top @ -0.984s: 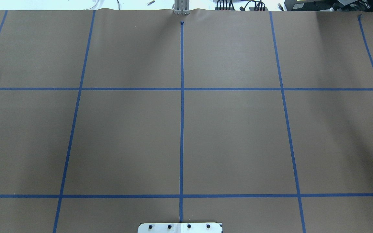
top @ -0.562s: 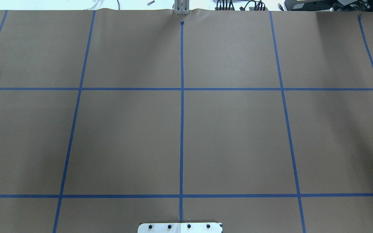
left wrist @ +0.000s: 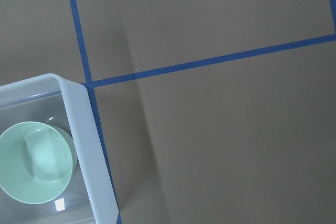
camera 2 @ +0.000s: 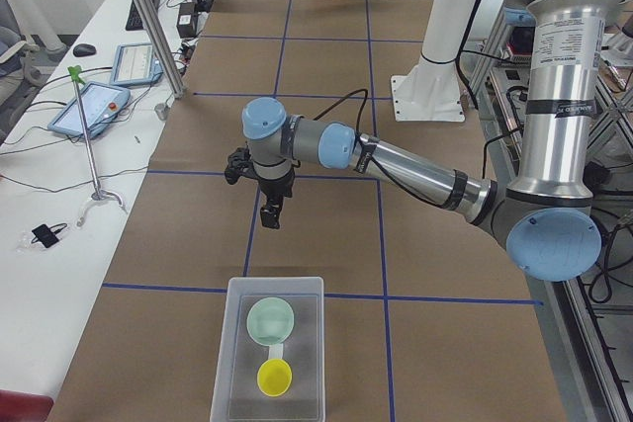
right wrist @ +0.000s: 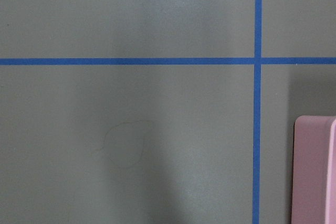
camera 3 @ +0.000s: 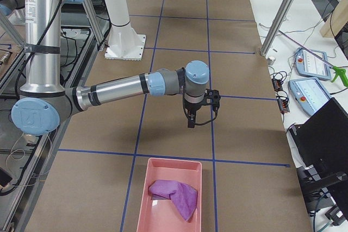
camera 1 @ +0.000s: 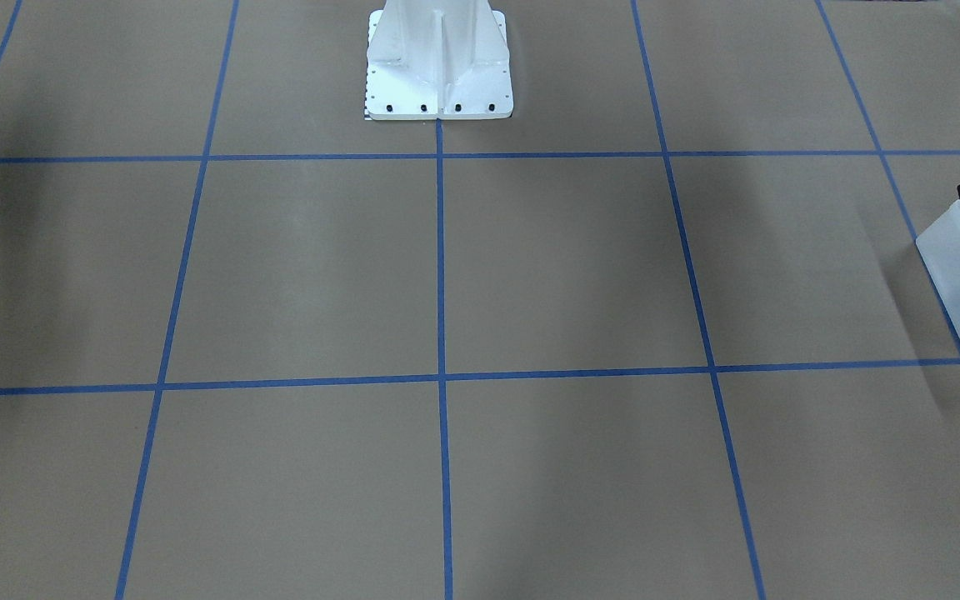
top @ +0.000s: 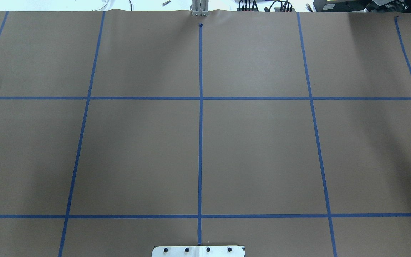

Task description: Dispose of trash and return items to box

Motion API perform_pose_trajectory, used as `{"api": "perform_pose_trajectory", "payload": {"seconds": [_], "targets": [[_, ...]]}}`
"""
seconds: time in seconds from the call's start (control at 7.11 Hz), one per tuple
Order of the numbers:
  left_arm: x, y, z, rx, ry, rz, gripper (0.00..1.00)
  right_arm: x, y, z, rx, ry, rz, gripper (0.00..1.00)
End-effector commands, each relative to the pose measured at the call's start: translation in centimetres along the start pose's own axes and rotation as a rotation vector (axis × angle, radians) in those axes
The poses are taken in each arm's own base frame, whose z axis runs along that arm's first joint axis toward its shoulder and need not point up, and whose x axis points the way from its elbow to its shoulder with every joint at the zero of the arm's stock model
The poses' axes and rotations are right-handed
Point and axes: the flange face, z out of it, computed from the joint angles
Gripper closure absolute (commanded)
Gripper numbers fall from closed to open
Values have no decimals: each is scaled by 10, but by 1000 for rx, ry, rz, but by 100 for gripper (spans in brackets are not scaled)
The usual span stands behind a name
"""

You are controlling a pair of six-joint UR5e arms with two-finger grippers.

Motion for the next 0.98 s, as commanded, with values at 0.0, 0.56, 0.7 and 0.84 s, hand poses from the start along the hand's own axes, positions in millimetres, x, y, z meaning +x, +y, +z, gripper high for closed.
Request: {"api": "perform_pose_trajectory", "payload": {"seconds": [0.0, 0.56, 0.7, 0.84], "targets": [[-5, 0, 5, -8, 4, 3, 2, 12, 5, -6, 13, 7, 14, 0], [-8, 1, 4, -7, 3, -1, 2, 10, 2, -7, 15, 7, 15, 0], [-18, 2, 12, -24, 4, -20, 2, 11, 2, -7, 15, 7, 18, 0], [-20, 0, 14, -28, 4, -24, 2, 11, 2, -7, 15, 7, 16, 0]]}}
